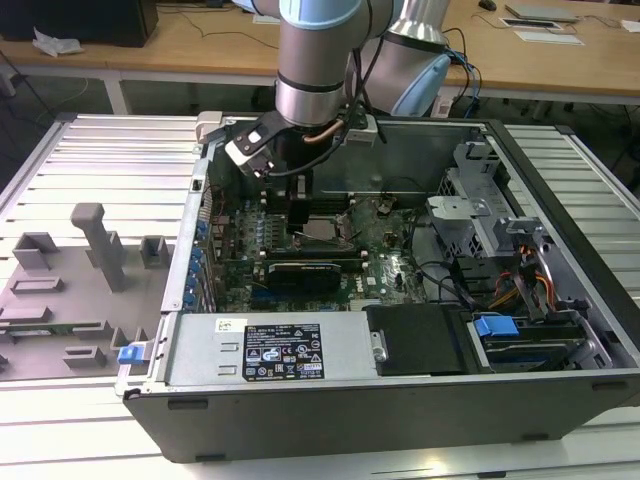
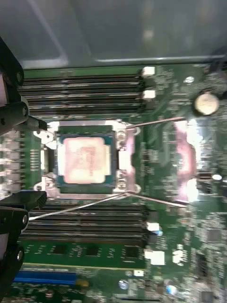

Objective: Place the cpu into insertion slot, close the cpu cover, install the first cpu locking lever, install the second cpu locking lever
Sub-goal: 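Place the cpu into insertion slot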

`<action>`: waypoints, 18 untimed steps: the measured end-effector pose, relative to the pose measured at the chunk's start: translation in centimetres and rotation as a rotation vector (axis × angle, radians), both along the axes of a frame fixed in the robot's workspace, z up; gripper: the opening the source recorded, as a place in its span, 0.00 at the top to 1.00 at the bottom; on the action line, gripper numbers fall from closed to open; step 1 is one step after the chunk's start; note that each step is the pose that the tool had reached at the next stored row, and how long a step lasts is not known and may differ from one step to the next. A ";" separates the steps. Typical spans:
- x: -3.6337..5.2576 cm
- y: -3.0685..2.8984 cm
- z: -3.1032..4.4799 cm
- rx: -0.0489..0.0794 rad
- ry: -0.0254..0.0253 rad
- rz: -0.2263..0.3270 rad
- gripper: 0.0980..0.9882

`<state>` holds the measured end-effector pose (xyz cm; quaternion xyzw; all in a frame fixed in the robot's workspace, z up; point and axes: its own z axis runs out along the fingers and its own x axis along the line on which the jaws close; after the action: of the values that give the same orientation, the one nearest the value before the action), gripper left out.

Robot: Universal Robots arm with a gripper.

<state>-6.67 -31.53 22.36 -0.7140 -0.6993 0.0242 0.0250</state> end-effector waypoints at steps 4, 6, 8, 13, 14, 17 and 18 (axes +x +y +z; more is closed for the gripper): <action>0.00 0.00 0.01 0.000 0.0026 0.000 0.42; -0.01 0.00 0.00 0.000 0.0026 0.000 0.42; -0.13 0.00 -0.03 0.000 0.0025 0.000 0.42; -0.50 0.00 -0.09 -0.001 0.0027 0.000 0.42; -0.52 0.00 -0.11 -0.001 0.0026 0.000 0.42; -0.56 0.00 -0.30 -0.002 0.0026 0.000 0.42; -0.59 0.00 -0.37 -0.003 0.0026 0.000 0.42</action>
<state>-7.26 -31.53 21.99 -0.7139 -0.6993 0.0263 0.0247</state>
